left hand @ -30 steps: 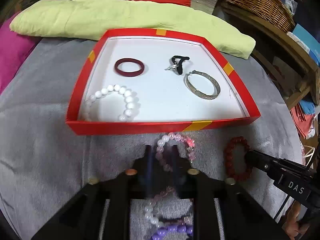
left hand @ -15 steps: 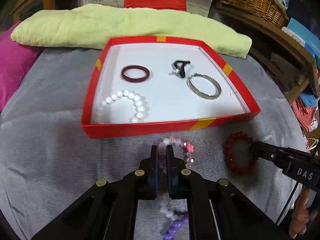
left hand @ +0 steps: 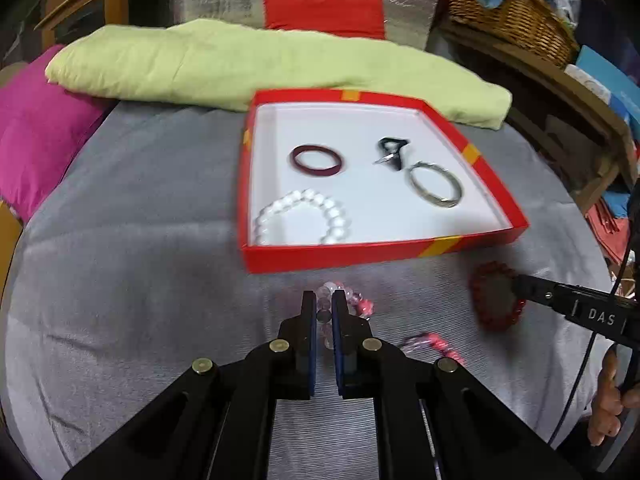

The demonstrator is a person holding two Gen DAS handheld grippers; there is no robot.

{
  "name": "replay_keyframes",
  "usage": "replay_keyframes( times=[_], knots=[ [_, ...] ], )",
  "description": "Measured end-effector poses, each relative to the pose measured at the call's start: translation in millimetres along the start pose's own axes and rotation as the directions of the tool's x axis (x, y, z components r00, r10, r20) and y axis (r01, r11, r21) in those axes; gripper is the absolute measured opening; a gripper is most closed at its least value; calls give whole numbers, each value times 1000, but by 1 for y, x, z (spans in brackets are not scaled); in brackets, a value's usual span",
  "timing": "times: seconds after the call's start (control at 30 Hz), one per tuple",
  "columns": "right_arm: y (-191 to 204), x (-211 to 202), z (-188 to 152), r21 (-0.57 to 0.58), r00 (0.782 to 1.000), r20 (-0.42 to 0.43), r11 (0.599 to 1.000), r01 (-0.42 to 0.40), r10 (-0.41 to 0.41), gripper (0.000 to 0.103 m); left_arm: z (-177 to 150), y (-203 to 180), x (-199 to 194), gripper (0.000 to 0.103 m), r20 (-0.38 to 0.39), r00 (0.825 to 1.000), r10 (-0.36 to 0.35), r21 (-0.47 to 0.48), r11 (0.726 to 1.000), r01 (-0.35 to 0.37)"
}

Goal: Organize jewelry

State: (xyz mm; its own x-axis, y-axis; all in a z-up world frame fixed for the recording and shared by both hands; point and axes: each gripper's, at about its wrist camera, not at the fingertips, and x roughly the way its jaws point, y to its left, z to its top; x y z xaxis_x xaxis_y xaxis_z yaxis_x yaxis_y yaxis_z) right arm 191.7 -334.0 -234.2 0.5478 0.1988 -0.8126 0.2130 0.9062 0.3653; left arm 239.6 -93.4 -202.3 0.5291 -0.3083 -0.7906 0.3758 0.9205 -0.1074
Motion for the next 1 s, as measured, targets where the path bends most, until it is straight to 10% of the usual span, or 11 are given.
replay_keyframes(
  times=[0.57, 0.7, 1.0],
  knots=[
    [1, 11, 0, 3, 999, -27, 1000, 29, -29, 13, -9, 16, 5, 24, -82, 996, -23, -16, 1000, 22],
    [-1, 12, 0, 6, 999, -31, 1000, 16, -15, 13, -8, 10, 1, 50, -72, 995, -75, -16, 997, 74],
    [0, 11, 0, -5, 999, -32, 1000, 14, -14, 13, -5, 3, 19, 58, -96, 994, -54, -6, 999, 53]
  ],
)
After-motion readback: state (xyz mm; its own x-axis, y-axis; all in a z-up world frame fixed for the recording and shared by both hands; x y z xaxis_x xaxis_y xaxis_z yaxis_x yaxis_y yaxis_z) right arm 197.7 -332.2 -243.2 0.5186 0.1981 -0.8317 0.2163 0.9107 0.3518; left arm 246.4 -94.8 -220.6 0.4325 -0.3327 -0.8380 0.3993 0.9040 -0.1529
